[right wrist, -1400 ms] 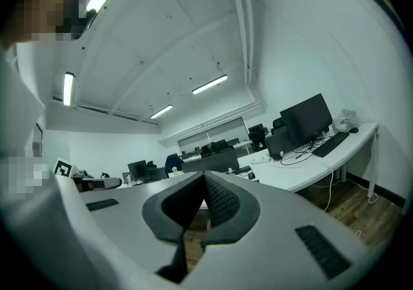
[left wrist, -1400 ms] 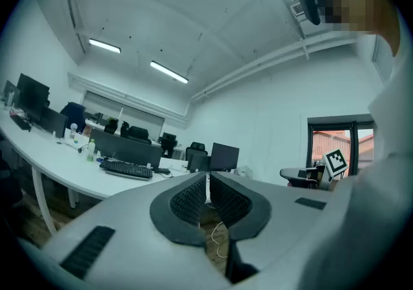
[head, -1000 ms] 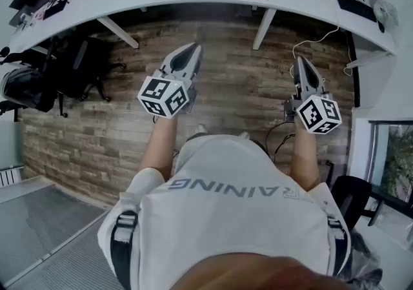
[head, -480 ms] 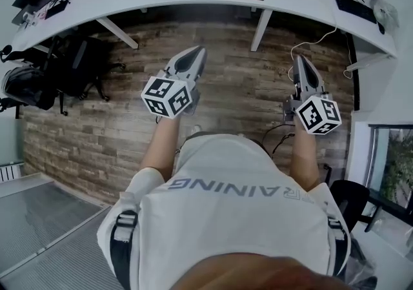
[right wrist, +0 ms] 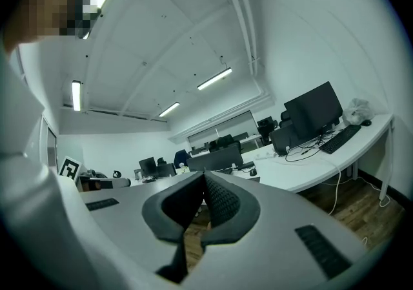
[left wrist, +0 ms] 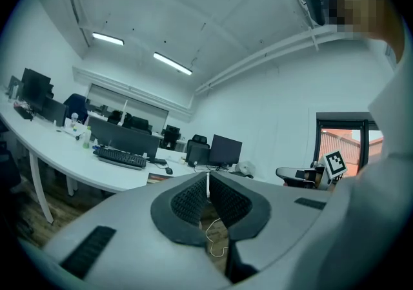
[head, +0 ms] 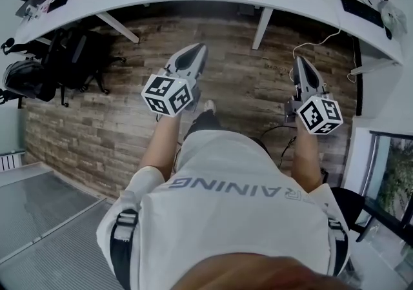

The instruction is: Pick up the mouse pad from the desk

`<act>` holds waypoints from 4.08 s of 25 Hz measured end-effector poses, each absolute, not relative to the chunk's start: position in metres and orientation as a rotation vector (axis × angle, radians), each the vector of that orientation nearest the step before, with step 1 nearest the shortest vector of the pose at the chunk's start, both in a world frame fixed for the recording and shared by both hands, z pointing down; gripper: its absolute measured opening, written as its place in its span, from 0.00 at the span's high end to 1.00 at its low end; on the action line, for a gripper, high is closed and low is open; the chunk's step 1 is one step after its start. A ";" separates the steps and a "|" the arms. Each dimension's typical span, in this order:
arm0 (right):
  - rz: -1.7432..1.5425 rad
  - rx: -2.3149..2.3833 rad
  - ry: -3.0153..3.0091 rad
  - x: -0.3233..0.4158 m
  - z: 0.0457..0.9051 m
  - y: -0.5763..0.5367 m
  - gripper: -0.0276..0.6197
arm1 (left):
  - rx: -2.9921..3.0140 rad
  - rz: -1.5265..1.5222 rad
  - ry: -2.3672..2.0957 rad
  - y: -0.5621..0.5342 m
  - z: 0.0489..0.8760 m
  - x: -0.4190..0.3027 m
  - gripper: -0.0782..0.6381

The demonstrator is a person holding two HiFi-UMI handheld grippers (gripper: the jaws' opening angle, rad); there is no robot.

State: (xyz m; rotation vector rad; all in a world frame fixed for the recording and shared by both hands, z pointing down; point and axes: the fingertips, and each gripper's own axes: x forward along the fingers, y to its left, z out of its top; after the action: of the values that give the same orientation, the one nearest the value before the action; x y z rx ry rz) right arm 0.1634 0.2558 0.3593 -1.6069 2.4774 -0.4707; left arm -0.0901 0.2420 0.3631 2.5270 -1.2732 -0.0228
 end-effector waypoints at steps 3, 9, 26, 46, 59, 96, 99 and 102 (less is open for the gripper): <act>-0.483 -1.595 2.493 0.159 0.364 0.234 0.93 | 2.513 -0.032 -1.271 0.220 0.369 -0.091 0.84; -0.500 -1.624 2.509 0.155 0.372 0.172 0.93 | 2.489 -0.042 -1.254 0.151 0.381 -0.095 0.84; -0.573 -1.732 2.482 0.100 0.388 -0.024 0.93 | 2.458 0.035 -1.204 -0.049 0.403 -0.146 0.84; -0.691 -1.594 2.600 0.198 0.429 -0.228 0.93 | 2.364 0.099 -1.340 -0.222 0.425 -0.035 0.84; -0.869 -1.640 2.641 0.212 0.481 -0.315 0.93 | 2.276 0.233 -1.337 -0.306 0.465 -0.021 0.83; -1.490 -2.152 2.908 0.139 0.732 -0.332 0.49 | 1.964 1.150 -1.000 -0.352 0.733 -0.018 0.44; -1.462 -2.169 2.920 0.137 0.732 -0.332 0.51 | 1.954 1.163 -1.013 -0.350 0.734 -0.015 0.48; -1.449 -2.156 2.955 0.133 0.730 -0.331 0.59 | 1.944 1.175 -1.022 -0.349 0.733 -0.014 0.48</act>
State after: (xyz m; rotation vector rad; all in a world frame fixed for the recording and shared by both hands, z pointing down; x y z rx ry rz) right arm 0.1325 -0.3308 0.7300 -2.1563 2.9545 -1.4486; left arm -0.0144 -0.3490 0.7330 1.9438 -1.0224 1.1749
